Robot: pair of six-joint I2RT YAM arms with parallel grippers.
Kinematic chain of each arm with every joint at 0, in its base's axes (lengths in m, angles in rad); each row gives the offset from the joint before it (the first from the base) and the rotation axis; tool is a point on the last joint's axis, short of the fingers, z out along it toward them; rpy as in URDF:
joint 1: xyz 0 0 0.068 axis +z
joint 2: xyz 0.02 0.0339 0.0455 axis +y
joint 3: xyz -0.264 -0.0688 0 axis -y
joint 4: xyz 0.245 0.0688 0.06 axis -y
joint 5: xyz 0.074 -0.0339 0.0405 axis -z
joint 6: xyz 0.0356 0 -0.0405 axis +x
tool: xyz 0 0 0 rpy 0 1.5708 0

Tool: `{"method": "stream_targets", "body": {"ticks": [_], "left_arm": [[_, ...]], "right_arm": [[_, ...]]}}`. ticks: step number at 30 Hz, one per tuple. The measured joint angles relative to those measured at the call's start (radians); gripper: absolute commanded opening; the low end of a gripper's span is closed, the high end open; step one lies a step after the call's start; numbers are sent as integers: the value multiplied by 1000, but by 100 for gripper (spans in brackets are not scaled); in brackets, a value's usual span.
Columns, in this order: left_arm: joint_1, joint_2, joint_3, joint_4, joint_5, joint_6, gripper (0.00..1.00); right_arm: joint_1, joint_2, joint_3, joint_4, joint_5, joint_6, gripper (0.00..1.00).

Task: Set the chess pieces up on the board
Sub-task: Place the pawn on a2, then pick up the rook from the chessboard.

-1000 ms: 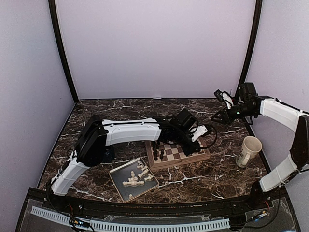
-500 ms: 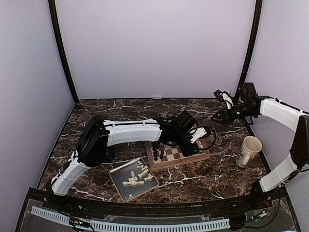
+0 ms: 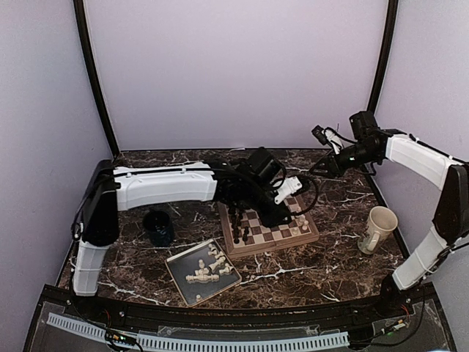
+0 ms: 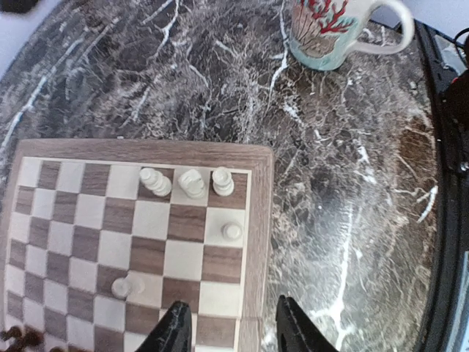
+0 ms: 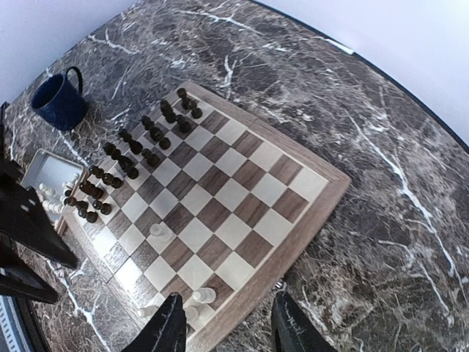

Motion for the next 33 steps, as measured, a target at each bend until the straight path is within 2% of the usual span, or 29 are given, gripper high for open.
{"method": "stream_targets", "body": {"ticks": [5,10,14,19,26,29,33], "left_arm": [[66,-317,-228,62,8,0,42],[266,-495,-414,159,3,-50,46],[344,-509,-511,187,-45,-74,46],[350,-506,-539,190,-47,-105,46],[350,-506,-539,201,-27,-130,46],[350,-506,-539,201,-21,-135,46],[350,-506,-539,201,-7,-144,46]], "right_arm": [[138,113,112,-53,58,-44,41],[282,231,174,-102,145,-79,42],[362,307,214,-142,187,-93,43],[423,369,229,-171,262,-100,43],[442,413,230,-182,357,-93,42],[441,422,239,-184,377,-90,38],[442,444,261,-185,384,-85,28]]}}
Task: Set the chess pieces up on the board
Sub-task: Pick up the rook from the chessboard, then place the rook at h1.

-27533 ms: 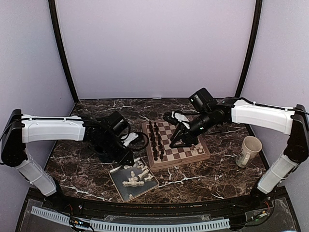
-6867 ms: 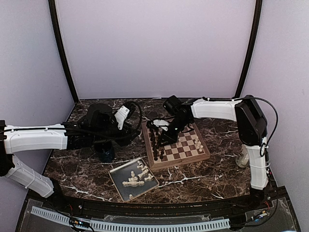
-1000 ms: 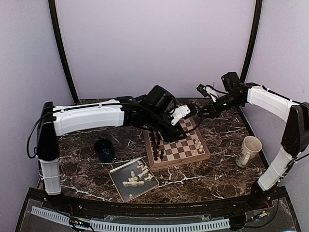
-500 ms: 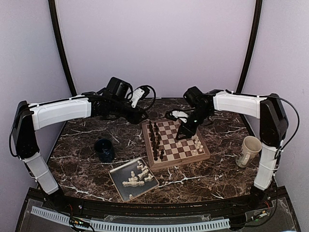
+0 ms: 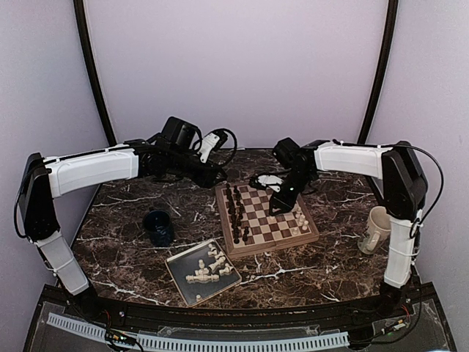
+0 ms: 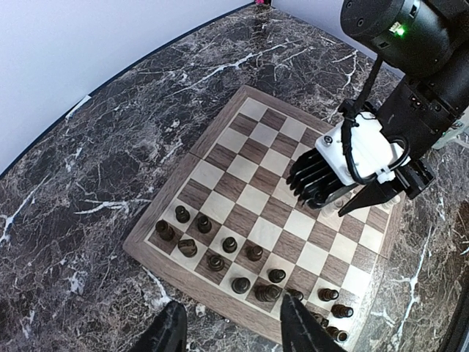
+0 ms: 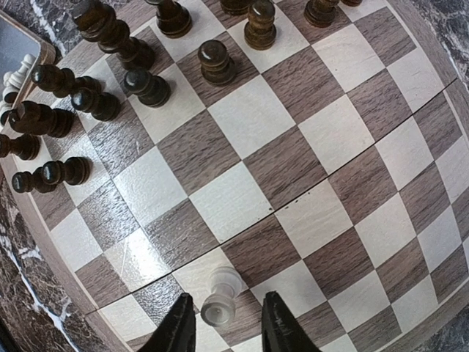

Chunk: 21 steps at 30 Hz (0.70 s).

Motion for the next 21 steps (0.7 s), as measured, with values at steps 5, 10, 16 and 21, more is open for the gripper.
{"method": "stream_targets", "body": {"ticks": [5,10,16,21], "left_arm": [[0,0,0,0,10,-5,46],[0,1,0,0,19,-6,45],[0,1,0,0,35,-8,45],[0,1,0,1,42,-10,45]], "right_arm": [[0,31,23,-12,-5,2,12],[-1,37,41,-19,-2,3,8],[-47,65,140,-23,19,17,7],[-150,175,325,-11,26,55,7]]}}
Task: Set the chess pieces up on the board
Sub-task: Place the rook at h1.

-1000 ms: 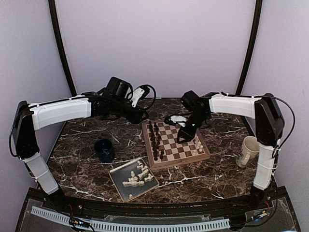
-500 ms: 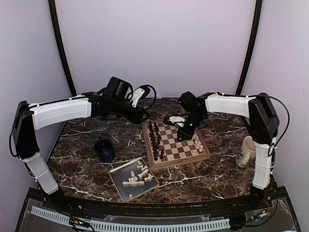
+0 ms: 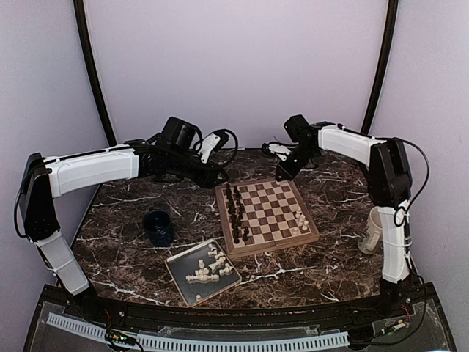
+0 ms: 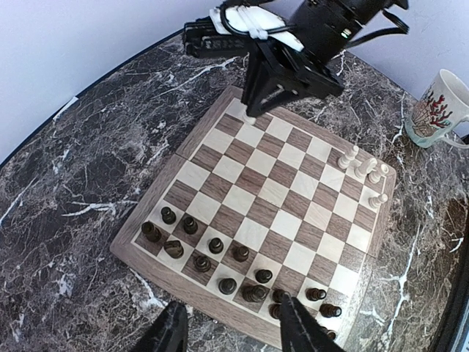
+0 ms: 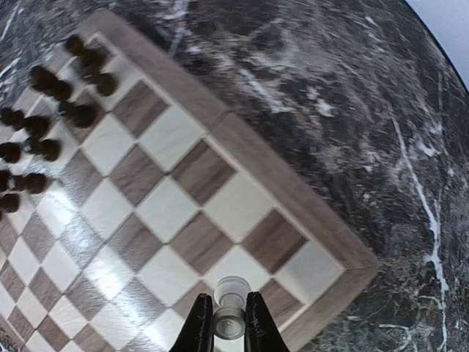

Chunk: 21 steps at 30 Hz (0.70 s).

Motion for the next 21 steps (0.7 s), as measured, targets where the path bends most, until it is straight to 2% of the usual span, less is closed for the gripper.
{"method": "stream_targets", "body": {"ticks": [7,21], "left_arm": [[0,6,0,3,12,0,45],[0,17,0,5,21,0,45]], "right_arm": [[-87,167,205,-27,3,48,8],[-75,189,219,-51,17,62,8]]}}
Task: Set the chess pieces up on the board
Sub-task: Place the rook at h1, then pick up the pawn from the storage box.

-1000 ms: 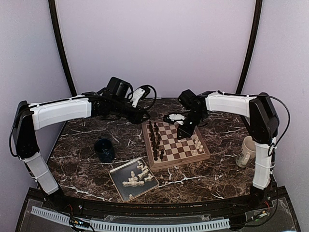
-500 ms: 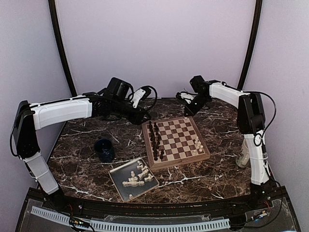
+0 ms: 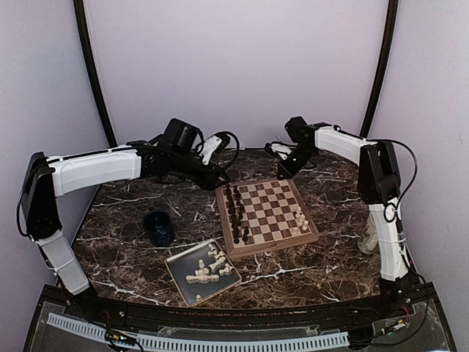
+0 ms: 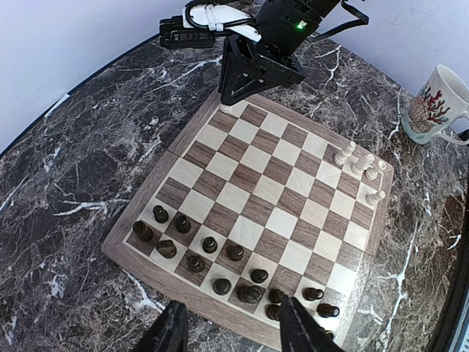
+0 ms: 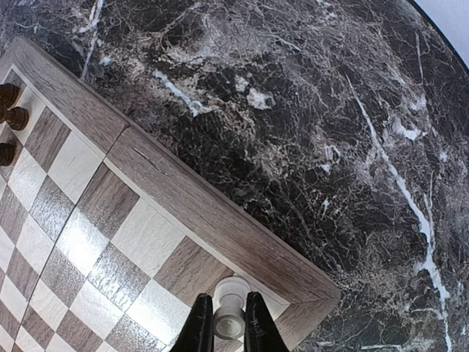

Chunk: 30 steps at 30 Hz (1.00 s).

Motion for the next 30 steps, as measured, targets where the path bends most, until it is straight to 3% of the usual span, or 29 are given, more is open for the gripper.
{"method": "stream_targets", "body": {"ticks": [7,14,22,24,30], "left_arm": [[0,0,0,0,6,0,45],[0,0,0,0,7,0,45],[0,2,0,0,-5,1,44],[0,2,0,-4,-21,1,41],[0,1,9,-92,-12,-15,40]], "right_arm": [[0,-30,-45,11,39,13,10],[0,-32,-58,5,35,23,35],[0,-55,-65,-19,32,34,40],[0,-84,-90,-13,31,32,40],[0,-409,-300,53,-18,3,40]]}}
